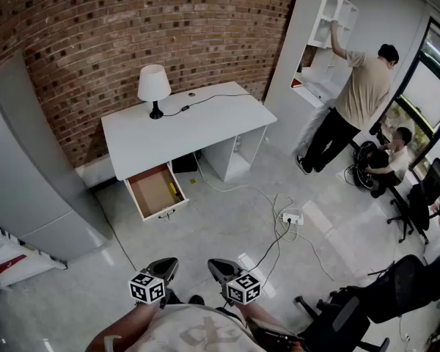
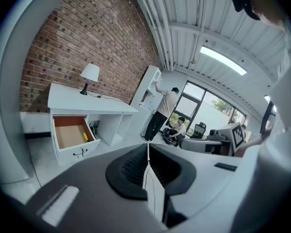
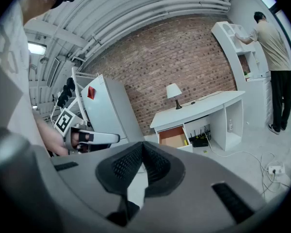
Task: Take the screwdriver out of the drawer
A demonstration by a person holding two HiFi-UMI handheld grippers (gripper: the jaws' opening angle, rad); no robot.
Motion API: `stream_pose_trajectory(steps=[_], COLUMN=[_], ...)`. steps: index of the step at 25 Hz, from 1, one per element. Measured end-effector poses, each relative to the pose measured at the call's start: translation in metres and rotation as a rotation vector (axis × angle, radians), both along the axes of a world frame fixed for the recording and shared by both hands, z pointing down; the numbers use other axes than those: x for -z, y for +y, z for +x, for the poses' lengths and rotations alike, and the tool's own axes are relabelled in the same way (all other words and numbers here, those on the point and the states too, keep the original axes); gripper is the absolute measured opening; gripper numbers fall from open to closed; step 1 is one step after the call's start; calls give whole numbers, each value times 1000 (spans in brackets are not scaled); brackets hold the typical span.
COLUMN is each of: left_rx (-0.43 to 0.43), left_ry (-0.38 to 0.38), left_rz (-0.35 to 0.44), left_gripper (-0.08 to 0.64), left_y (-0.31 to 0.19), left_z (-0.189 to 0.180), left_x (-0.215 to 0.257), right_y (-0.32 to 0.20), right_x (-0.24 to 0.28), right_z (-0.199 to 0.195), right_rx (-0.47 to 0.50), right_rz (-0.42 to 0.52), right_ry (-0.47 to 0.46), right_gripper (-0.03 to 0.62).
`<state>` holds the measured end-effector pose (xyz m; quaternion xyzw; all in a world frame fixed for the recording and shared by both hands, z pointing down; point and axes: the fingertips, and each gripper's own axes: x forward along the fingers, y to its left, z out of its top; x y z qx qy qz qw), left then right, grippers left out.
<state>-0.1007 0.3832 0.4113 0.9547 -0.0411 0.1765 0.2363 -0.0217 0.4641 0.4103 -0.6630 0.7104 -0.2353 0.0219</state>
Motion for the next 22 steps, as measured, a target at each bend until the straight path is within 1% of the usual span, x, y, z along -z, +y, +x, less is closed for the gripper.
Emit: stream_pose_trajectory(steps=[6, 11, 16, 22], left_rx=[24, 18, 10, 3], left_ry=[11, 19, 16, 24], left_rz=[19, 28, 33, 39], left_gripper=[14, 14, 14, 14], left_y=[-13, -14, -16, -19], left_z=[-1, 3, 8, 17], left_x=[6, 10, 10, 15], right_y=[-14, -16, -14, -21], right_x=[4, 6, 1, 5], right_z=[3, 2, 8, 16], right_rx=[20, 26, 8, 11], right_rz=[16, 19, 9, 15], right_ry=[9, 6, -5, 9], right_gripper=[6, 6, 8, 8])
